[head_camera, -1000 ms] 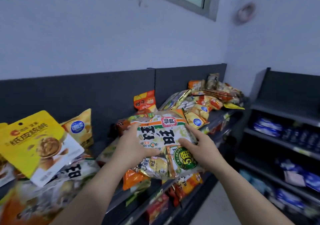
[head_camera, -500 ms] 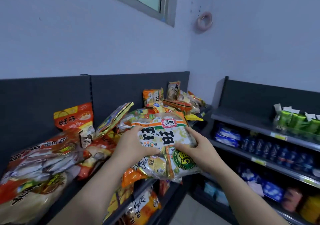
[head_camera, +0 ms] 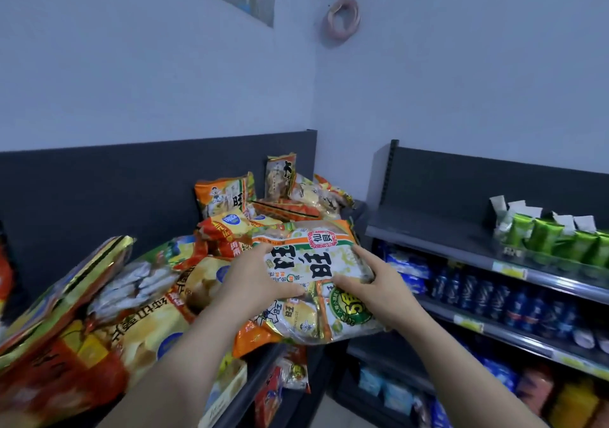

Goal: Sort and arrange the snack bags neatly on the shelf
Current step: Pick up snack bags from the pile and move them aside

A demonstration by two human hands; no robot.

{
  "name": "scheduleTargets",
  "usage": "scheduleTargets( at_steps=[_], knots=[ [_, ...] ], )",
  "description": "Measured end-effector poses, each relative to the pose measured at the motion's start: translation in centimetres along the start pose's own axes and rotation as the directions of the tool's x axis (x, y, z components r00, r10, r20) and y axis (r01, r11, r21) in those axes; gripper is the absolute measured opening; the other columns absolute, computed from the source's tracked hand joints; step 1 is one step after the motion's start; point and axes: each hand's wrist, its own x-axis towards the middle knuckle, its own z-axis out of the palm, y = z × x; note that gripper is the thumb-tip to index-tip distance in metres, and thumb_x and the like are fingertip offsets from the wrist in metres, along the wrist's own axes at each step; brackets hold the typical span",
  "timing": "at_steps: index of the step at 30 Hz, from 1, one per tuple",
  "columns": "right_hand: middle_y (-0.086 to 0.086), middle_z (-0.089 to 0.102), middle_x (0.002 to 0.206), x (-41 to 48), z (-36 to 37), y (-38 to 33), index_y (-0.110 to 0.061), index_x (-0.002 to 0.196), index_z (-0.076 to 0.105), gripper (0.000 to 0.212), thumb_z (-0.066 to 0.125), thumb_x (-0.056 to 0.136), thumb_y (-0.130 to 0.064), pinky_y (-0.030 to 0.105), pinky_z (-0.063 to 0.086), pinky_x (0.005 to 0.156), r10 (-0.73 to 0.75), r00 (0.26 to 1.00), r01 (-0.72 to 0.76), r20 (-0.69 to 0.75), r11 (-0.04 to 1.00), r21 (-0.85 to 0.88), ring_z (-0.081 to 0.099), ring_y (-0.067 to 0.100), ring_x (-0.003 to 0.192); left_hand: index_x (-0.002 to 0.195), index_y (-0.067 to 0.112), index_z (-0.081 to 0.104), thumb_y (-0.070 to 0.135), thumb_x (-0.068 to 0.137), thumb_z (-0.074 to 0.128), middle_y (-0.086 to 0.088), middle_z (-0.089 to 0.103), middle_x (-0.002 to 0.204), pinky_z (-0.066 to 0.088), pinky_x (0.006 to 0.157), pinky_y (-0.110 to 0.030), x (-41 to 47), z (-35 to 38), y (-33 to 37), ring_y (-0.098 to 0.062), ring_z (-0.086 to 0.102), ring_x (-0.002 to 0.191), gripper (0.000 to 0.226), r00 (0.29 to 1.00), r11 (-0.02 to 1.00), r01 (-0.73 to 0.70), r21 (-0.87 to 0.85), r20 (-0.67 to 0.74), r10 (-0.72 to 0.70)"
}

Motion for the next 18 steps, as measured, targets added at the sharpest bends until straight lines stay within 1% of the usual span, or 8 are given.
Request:
scheduleTargets(
  at_steps=[2, 5, 8, 10, 12, 14, 18],
  knots=[
    [-0.012, 0.059, 0.123, 3.5, -0.7, 0.8, -0.033, 0.147, 0.038, 0.079, 0.077, 0.079, -0.043, 0.013, 0.052, 0.061, 0.01, 1.0, -0.011, -0.019, 1.0, -0.017, 0.068, 0.0, 0.084, 0.143, 0.019, 0.041, 0.043, 0.061, 0.089, 0.003, 0.05, 0.141, 0.041, 0.092, -0.028, 4.0, 0.9, 0.6, -0.018, 0.049, 0.124, 0.099, 1.0, 1.0, -0.019, 0.002, 0.018, 0.019],
    [-0.011, 0.059, 0.128, 8.6, -2.0, 2.4, -0.033, 0.146, 0.038, 0.082, 0.077, 0.076, -0.048, 0.023, 0.057, 0.074, 0.027, 0.998, -0.028, -0.049, 0.999, -0.021, 0.068, 0.004, 0.092, 0.145, 0.018, 0.039, 0.043, 0.062, 0.089, 0.002, 0.047, 0.144, 0.041, 0.097, -0.031, 9.8, 2.5, 1.6, -0.02, 0.047, 0.128, 0.1, 0.998, 0.998, -0.058, 0.03, 0.041, 0.057],
    [-0.011, 0.061, 0.125, 12.9, -3.4, 4.2, -0.033, 0.147, 0.038, 0.081, 0.077, 0.077, -0.047, 0.02, 0.056, 0.068, 0.045, 0.996, -0.045, -0.076, 0.999, -0.001, 0.07, 0.003, 0.087, 0.146, 0.018, 0.037, 0.045, 0.062, 0.088, 0.001, 0.045, 0.146, 0.04, 0.101, -0.033, 15.0, 4.6, 2.6, -0.02, 0.045, 0.131, 0.102, 0.994, 0.995, -0.087, 0.052, 0.072, 0.083],
    [-0.011, 0.059, 0.126, 15.3, -4.5, 5.5, -0.033, 0.146, 0.038, 0.079, 0.076, 0.078, -0.047, 0.021, 0.056, 0.069, 0.061, 0.994, -0.062, -0.094, 0.998, -0.008, 0.069, 0.004, 0.089, 0.147, 0.018, 0.038, 0.047, 0.061, 0.088, 0.001, 0.045, 0.147, 0.04, 0.103, -0.035, 18.1, 6.2, 3.3, -0.021, 0.044, 0.132, 0.104, 0.992, 0.994, -0.089, 0.069, 0.101, 0.082],
    [-0.012, 0.055, 0.128, 17.7, -5.7, 6.8, -0.034, 0.146, 0.039, 0.078, 0.075, 0.078, -0.048, 0.019, 0.054, 0.071, 0.074, 0.991, -0.077, -0.11, 0.997, -0.024, 0.066, 0.004, 0.093, 0.145, 0.018, 0.04, 0.046, 0.061, 0.088, 0.001, 0.047, 0.145, 0.041, 0.101, -0.033, 21.0, 8.0, 4.1, -0.02, 0.046, 0.129, 0.101, 0.989, 0.992, -0.096, 0.081, 0.12, 0.086],
    [-0.012, 0.055, 0.129, 20.4, -7.0, 8.3, -0.034, 0.145, 0.039, 0.077, 0.074, 0.078, -0.049, 0.015, 0.052, 0.068, 0.077, 0.99, -0.081, -0.118, 0.996, -0.031, 0.065, 0.002, 0.093, 0.143, 0.017, 0.042, 0.045, 0.062, 0.088, 0.0, 0.049, 0.142, 0.041, 0.098, -0.031, 23.7, 9.8, 4.9, -0.02, 0.047, 0.127, 0.097, 0.988, 0.991, -0.101, 0.082, 0.127, 0.09],
    [-0.015, 0.056, 0.121, 26.0, -9.6, 11.3, -0.034, 0.145, 0.039, 0.076, 0.074, 0.079, -0.048, 0.01, 0.049, 0.057, 0.079, 0.992, -0.081, -0.093, 0.997, -0.018, 0.067, -0.003, 0.08, 0.146, 0.016, 0.04, 0.047, 0.063, 0.087, -0.001, 0.045, 0.146, 0.04, 0.102, -0.033, 28.9, 13.5, 6.2, -0.02, 0.045, 0.131, 0.1, 0.989, 0.992, -0.095, 0.08, 0.119, 0.085]
  ],
)
